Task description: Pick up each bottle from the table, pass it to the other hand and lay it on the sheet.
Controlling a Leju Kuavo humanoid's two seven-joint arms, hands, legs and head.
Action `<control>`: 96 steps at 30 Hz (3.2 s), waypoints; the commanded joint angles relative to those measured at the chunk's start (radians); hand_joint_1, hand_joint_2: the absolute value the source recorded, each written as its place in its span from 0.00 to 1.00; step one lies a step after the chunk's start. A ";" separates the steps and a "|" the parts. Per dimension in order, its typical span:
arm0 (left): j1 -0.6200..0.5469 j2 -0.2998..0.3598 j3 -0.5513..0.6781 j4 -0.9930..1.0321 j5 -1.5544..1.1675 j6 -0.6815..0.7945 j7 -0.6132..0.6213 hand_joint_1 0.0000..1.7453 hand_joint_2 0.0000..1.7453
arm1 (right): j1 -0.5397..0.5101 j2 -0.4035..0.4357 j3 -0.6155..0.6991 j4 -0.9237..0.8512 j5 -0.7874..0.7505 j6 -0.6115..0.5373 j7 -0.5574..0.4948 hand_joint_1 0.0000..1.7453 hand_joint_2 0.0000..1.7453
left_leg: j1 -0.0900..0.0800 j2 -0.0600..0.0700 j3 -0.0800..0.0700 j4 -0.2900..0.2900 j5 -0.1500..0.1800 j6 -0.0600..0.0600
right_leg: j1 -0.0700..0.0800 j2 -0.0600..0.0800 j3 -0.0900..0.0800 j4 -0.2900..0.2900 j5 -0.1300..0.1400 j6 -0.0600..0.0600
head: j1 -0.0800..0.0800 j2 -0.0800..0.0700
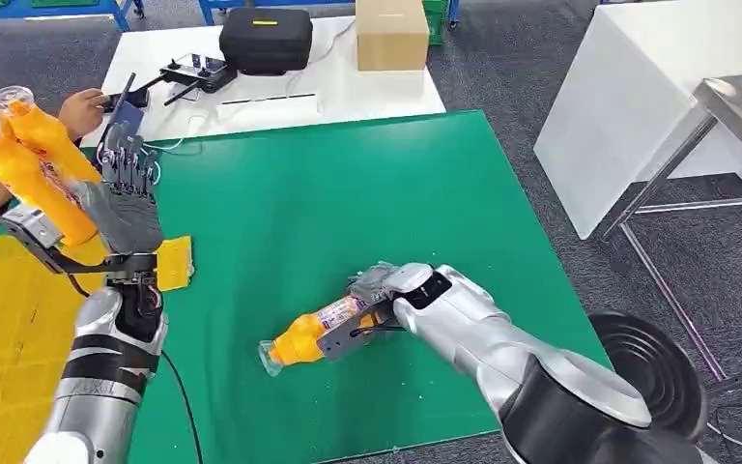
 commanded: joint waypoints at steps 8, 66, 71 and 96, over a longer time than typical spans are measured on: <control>-0.006 0.021 0.048 0.045 0.069 -0.061 0.043 0.00 0.00 | 0.021 0.020 -0.291 0.047 -0.267 -0.239 0.184 1.00 1.00 | 0.001 -0.003 0.006 0.000 0.000 -0.001 | 0.001 0.000 0.006 -0.001 0.000 0.000 | 0.000 0.000; 0.313 0.048 -0.160 -0.274 0.344 -0.383 0.207 0.00 1.00 | 0.217 0.014 -0.338 -0.495 -0.550 -0.279 0.079 1.00 1.00 | 0.002 -0.001 -0.003 0.000 -0.001 -0.001 | 0.001 0.002 -0.002 0.000 -0.001 -0.001 | 0.000 0.000; 0.336 0.069 -0.176 -0.280 0.351 -0.402 0.203 0.00 1.00 | 0.199 -0.003 -0.357 -0.519 -0.553 -0.283 0.072 1.00 1.00 | 0.002 -0.001 -0.003 0.000 -0.001 -0.002 | 0.001 0.003 -0.002 0.001 -0.001 -0.001 | 0.000 0.000; 0.300 0.088 -0.193 -0.235 0.328 -0.392 0.204 0.00 1.00 | 0.218 0.014 -0.322 -0.525 -0.523 -0.270 0.084 1.00 1.00 | 0.002 -0.003 -0.003 0.000 -0.001 -0.002 | 0.001 0.001 -0.002 0.000 -0.001 -0.001 | 0.000 0.000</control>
